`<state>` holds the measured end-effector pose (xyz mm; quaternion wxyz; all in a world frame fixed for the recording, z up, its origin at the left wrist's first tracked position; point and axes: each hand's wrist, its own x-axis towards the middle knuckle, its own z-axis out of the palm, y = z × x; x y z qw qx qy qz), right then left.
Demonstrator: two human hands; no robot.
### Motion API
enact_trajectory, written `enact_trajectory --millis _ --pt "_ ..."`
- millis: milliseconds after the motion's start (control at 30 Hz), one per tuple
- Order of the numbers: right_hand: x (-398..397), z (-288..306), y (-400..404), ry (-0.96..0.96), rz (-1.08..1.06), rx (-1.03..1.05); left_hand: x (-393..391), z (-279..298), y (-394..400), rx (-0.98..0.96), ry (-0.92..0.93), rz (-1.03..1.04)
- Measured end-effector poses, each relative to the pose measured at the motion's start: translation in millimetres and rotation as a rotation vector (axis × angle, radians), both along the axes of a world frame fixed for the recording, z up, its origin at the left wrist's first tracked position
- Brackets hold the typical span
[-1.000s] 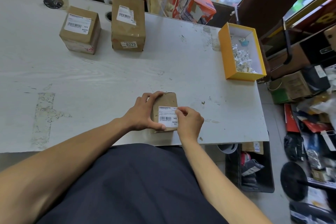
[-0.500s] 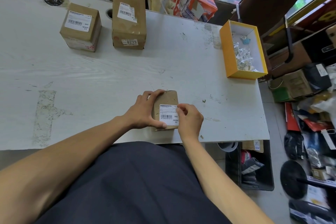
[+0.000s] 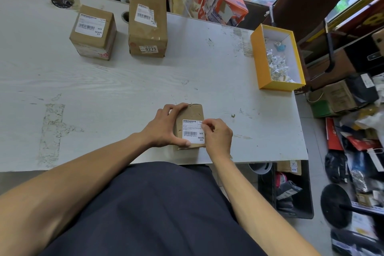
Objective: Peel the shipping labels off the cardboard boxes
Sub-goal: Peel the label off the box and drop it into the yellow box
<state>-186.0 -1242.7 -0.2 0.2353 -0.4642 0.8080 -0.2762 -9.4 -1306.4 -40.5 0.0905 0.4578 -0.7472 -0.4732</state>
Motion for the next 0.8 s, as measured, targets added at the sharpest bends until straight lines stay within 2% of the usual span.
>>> enact_trajectory --millis 200,300,467,800 --pt "-12 -1 6 -0.16 0.005 -0.018 1 2 -1 0.013 0.004 0.007" --pt "-19 0 4 -0.18 0.031 -0.014 1 1 0 0.02 0.007 0.007" --pt "-22 0 1 -0.144 0.09 -0.013 1 1 0 0.03 0.017 0.009" --pt "-22 1 -1 0.081 0.239 -0.038 1 1 0 0.023 0.024 0.008"
